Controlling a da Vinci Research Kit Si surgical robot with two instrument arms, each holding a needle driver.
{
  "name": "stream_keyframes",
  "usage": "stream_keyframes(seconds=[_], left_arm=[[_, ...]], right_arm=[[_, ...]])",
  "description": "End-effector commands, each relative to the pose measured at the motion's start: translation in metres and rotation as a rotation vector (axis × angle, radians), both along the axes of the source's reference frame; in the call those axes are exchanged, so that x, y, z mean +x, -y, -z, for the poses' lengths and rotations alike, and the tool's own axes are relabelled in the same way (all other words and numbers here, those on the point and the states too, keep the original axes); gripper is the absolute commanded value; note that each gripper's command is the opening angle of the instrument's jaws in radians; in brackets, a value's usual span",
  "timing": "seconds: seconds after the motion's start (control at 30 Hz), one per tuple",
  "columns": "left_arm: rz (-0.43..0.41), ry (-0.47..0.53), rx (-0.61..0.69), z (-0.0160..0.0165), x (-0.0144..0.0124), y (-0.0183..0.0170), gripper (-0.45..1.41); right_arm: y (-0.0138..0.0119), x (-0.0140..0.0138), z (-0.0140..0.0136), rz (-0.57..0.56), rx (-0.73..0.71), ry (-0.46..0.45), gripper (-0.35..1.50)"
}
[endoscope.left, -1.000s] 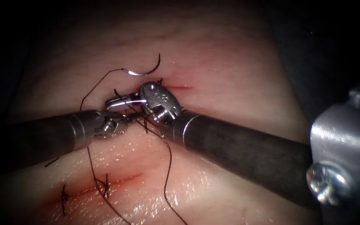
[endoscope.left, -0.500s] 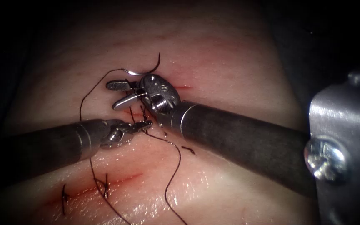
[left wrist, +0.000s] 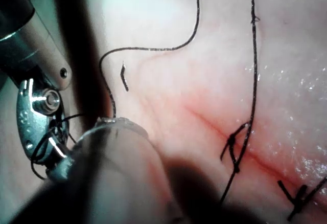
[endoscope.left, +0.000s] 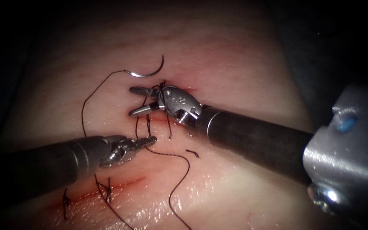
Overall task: Wound Closure
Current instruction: Wrap the suture two times around the right gripper counter clockwise.
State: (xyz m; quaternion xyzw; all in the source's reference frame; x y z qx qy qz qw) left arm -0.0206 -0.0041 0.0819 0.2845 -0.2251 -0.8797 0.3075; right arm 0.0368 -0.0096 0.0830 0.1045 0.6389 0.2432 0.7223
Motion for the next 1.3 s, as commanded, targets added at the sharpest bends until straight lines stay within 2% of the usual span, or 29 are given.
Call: stream_keyframes(seconds=[0.03, 0.2, 0.37, 0.6, 0.67, 0.73, 0.8, 0.83, 0.97, 1.07, 1.17, 1.3], left_arm=[[-0.008, 0.02, 0.001, 0.0, -0.0005, -0.0001, -0.45], [-0.051, 0.118, 0.017, 0.0029, -0.0007, 0.0008, -0.45], [-0.062, 0.199, 0.061, 0.004, -0.0005, 0.0005, -0.45], [0.107, 0.355, 0.147, 0.0048, 0.002, -0.0023, -0.45], [0.125, 0.379, 0.156, 0.005, 0.0029, -0.003, -0.45], [0.131, 0.39, 0.159, 0.0052, 0.0031, -0.0032, -0.45], [0.119, 0.464, 0.154, 0.0056, 0.004, -0.004, -0.45], [0.119, 0.464, 0.154, 0.0056, 0.004, -0.004, -0.45], [0.099, 0.634, 0.144, 0.0061, 0.0054, -0.0054, -0.45], [0.149, 0.623, 0.202, 0.0061, 0.0059, -0.0066, -0.45], [0.263, 0.636, 0.325, 0.0058, 0.006, -0.0079, -0.45], [0.36, 0.633, 0.424, 0.0052, 0.0061, -0.0093, -0.45]], right_arm=[[-0.0002, 0.0003, -0.0008, 0.002, -0.003, 0.0, 1.2], [0.0001, -0.0002, -0.0011, 0.008, -0.005, 0.007, 1.2], [0.0008, 0.0, -0.0013, 0.039, -0.009, 0.019, 1.2], [0.0029, 0.0001, -0.002, 0.106, -0.004, 0.01, 1.18], [0.0036, 0.0, -0.0023, 0.128, 0.002, 0.011, 1.18], [0.0038, -0.0001, -0.0024, 0.134, 0.0, 0.014, 1.16], [0.0043, -0.0002, -0.0027, 0.15, 0.008, 0.008, 1.15], [0.0043, -0.0002, -0.0027, 0.15, 0.008, 0.008, 1.15], [0.0048, -0.0002, -0.0029, 0.162, 0.015, 0.0, 1.15], [0.0052, -0.0001, -0.0029, 0.174, 0.016, -0.01, 1.15], [0.0057, -0.0001, -0.0029, 0.186, 0.018, -0.021, 1.13], [0.0061, -0.0002, -0.0029, 0.201, 0.021, -0.034, 1.13]])
